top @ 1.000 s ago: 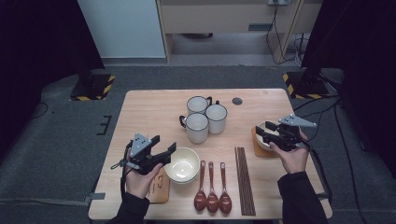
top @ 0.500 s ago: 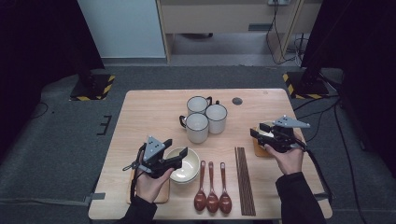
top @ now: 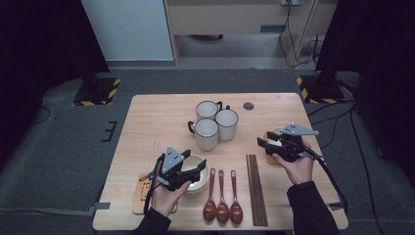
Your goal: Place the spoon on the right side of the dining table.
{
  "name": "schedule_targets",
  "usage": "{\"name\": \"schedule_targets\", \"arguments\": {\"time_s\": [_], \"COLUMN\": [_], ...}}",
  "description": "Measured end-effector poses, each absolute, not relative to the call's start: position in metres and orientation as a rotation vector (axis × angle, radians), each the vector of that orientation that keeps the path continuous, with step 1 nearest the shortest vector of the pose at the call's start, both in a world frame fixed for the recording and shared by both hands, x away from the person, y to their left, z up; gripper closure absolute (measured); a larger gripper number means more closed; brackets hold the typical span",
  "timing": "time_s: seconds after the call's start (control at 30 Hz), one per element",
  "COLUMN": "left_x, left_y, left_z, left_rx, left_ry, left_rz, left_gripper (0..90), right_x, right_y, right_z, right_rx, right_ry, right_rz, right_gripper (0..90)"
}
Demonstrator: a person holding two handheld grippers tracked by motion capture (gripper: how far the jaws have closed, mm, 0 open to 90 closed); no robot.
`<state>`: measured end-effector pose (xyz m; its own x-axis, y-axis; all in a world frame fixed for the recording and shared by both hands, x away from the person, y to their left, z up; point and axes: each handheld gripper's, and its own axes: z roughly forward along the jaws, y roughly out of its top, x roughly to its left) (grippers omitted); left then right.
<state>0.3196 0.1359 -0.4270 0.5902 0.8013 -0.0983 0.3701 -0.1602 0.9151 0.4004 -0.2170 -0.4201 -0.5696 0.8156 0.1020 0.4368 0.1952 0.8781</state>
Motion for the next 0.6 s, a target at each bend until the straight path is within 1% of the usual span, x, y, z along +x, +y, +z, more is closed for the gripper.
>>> {"name": "schedule_targets", "arguments": {"time_s": [0.6], "left_x": [0.314], "left_y": [0.114], "left_z": [-0.439], "left_rx": [1.831], "left_ry": [0.913], "left_rz": [0.475], "left_gripper": [35.8], "right_x": [0.398], "right_y": [-0.207], "right_z": [-0.425], "right_rx": [1.147], "right_ry": [2.117], "right_rz": [1.331], "right_gripper": [49.3]}}
